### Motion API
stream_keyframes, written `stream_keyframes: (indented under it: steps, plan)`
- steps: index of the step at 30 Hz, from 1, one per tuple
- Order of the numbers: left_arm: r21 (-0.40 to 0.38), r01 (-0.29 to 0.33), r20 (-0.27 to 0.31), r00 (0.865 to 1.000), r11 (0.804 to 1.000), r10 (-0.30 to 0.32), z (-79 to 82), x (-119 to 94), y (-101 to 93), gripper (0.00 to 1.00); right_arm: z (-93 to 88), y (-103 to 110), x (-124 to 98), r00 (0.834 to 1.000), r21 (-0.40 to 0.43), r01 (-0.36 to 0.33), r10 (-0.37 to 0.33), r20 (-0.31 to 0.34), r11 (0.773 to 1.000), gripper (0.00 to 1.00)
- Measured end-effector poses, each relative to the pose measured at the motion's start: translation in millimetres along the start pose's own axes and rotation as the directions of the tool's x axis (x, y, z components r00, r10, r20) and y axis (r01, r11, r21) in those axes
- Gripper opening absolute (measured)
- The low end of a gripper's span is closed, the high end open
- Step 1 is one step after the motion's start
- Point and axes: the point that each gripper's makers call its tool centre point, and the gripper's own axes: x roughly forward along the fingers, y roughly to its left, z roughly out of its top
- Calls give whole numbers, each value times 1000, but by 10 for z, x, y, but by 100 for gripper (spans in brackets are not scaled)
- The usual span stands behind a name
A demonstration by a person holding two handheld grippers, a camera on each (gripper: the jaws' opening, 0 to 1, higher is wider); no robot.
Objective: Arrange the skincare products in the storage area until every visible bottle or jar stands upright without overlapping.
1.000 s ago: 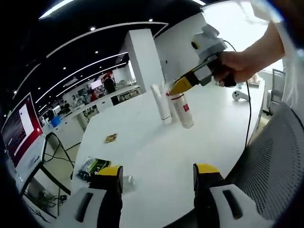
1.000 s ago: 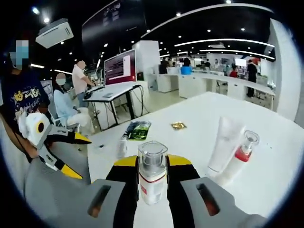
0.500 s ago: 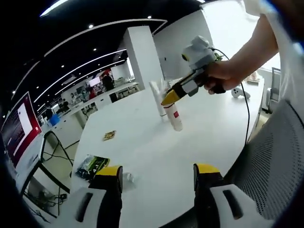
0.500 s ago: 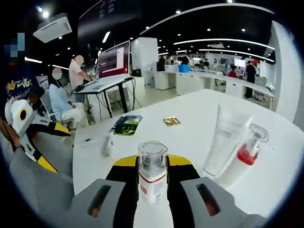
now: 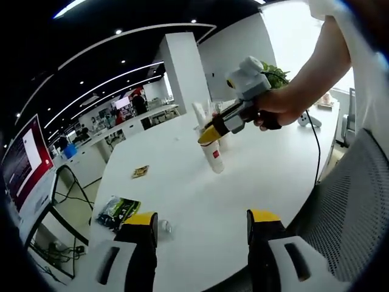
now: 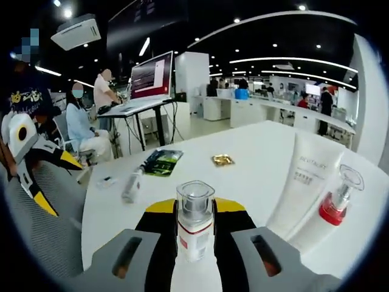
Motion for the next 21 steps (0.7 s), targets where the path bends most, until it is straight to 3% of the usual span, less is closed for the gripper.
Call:
stream_keyframes:
  steps: [12, 14, 21]
  plan:
    - [2, 5, 2, 1000, 1000, -5, -10, 11, -11, 60, -180, 24, 18, 1000, -35, 4, -3, 6, 999, 19]
    - [2, 5, 1, 1000, 1000, -5, -18, 12, -10, 60, -187, 53, -23, 999, -31, -1, 2, 38, 1000, 19]
    - [4, 7, 4, 1000, 1000, -7, -19, 15, -9, 59, -224, 67, -112, 998, -26, 10, -8, 57, 1000, 20]
